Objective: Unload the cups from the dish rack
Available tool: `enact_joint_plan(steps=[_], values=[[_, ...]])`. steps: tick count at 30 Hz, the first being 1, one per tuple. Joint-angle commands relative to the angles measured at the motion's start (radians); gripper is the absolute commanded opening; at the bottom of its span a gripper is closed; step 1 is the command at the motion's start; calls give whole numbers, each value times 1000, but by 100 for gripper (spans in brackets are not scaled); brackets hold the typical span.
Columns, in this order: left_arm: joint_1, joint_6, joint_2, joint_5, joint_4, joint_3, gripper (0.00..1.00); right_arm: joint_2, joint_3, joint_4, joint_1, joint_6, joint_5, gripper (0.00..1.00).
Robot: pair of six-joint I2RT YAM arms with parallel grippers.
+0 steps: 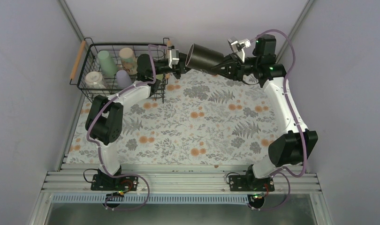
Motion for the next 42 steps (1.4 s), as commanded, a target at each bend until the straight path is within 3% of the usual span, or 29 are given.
enact_joint_plan(steps=[1,6,11,16,19,23,26,31,36,40,42], values=[[-47,22,-53,120,-8,-13,7,-37,21,78,6,-53,-180,3],[-45,157,-110,123,-146,-23,59,-74,-53,151,-8,-32,-119,3],[-18,216,-174,110,-190,-69,99,-61,-76,179,-77,-24,-92,3],[53,224,-235,118,-224,-98,100,5,14,-57,-144,-231,14,3],[101,218,-266,127,-249,-102,100,107,168,-367,-144,-523,194,3],[154,263,-313,132,-318,-98,100,218,280,-514,-144,-638,497,3],[176,433,-346,105,-562,-29,100,236,288,-507,-146,-659,708,3],[207,852,-361,14,-1133,166,100,303,361,-572,-175,-707,963,3],[275,1052,-350,-164,-1460,323,100,422,485,-707,-195,-736,1178,3],[303,1431,-264,-335,-1897,526,100,499,514,-778,-223,-741,1332,3],[315,1484,-220,-459,-1997,584,100,512,479,-779,-239,-754,1403,3]])
